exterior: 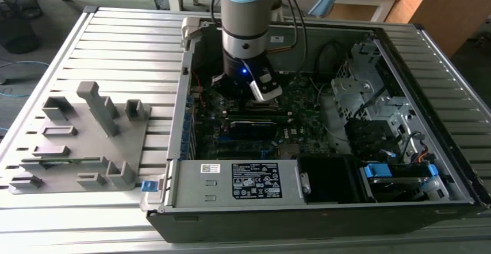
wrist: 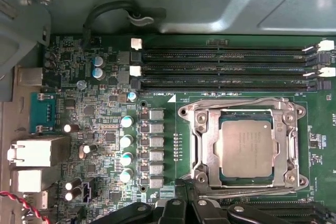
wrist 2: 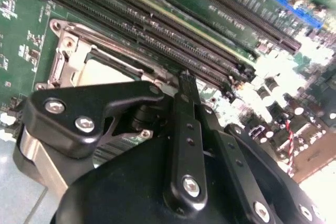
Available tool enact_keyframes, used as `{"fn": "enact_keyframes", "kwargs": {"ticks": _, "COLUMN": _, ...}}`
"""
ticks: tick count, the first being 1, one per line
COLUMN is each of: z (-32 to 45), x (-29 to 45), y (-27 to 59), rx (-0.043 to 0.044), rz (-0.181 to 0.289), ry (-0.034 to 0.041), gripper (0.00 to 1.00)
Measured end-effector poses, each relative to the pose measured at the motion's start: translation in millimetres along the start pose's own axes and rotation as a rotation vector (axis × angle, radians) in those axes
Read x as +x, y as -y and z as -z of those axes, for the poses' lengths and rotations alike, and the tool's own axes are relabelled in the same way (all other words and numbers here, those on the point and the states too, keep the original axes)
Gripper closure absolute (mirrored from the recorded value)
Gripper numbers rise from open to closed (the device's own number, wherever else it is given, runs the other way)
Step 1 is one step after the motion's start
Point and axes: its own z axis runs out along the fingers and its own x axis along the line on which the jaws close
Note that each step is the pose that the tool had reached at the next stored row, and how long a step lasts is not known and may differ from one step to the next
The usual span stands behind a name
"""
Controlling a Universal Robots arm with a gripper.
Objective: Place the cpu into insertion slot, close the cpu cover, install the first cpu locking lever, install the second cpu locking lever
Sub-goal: 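Install the second cpu locking lever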
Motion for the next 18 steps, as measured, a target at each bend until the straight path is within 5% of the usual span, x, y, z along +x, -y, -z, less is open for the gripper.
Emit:
{"fn": "enact_keyframes", "kwargs": {"ticks": 5, "z": 2.0, "x": 0.3, "y": -0.2, "rx": -0.001, "rz": 0.0, "ry": 0.0032, "gripper": 0.89}}
{"fn": "enact_keyframes", "kwargs": {"ticks": 18, "z": 36.6, "x": -1.2, "y": -2.3, "rx": -0.0004, "rz": 0.0, "ry": 0.0029, "gripper": 0.89}}
